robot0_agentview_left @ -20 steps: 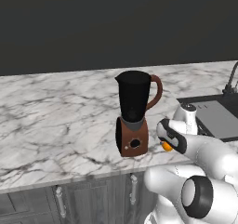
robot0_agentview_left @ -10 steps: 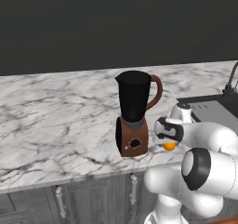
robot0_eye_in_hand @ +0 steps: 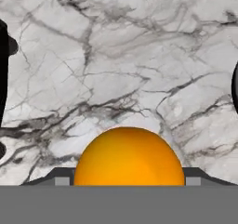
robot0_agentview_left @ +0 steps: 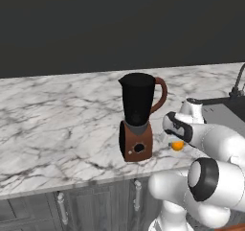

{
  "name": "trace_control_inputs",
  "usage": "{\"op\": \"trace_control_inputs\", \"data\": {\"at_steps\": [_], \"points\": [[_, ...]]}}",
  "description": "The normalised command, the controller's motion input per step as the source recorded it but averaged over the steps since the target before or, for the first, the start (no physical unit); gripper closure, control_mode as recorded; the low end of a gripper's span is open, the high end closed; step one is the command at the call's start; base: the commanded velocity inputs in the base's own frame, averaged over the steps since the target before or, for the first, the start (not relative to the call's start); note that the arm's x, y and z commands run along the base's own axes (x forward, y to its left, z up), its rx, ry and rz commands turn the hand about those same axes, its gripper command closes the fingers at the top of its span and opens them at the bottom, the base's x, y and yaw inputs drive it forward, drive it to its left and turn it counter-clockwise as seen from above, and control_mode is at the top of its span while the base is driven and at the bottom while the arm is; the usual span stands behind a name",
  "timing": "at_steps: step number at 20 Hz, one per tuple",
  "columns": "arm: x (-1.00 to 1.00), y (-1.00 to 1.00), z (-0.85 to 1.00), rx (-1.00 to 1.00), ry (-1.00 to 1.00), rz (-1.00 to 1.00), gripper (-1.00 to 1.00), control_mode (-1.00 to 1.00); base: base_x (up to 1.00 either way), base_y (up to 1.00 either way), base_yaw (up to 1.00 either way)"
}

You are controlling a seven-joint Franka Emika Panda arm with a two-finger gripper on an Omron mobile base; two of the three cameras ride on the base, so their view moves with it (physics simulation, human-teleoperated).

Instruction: Open the blender lid, put the orange in the blender, close the lid, and start the blender.

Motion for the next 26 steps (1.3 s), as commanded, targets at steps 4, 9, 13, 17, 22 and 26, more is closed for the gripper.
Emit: {"op": "trace_control_inputs", "data": {"at_steps": [4,9,13,17,22,26], "points": [[-0.47,0.00,0.97,0.00,-0.32,0.00,1.00,-1.00,0.00,0.00,0.00],[-0.43,0.00,1.00,0.00,-0.27,0.00,1.00,-1.00,0.00,0.00,0.00],[-0.35,0.00,1.00,0.00,-0.23,0.00,1.00,-1.00,0.00,0.00,0.00],[-0.21,0.00,1.00,0.00,-0.20,0.00,1.00,-1.00,0.00,0.00,0.00],[-0.17,0.00,1.00,0.00,-0.18,0.00,1.00,-1.00,0.00,0.00,0.00],[-0.16,0.11,1.00,0.00,-0.17,0.00,1.00,-1.00,0.00,0.00,0.00]]}}
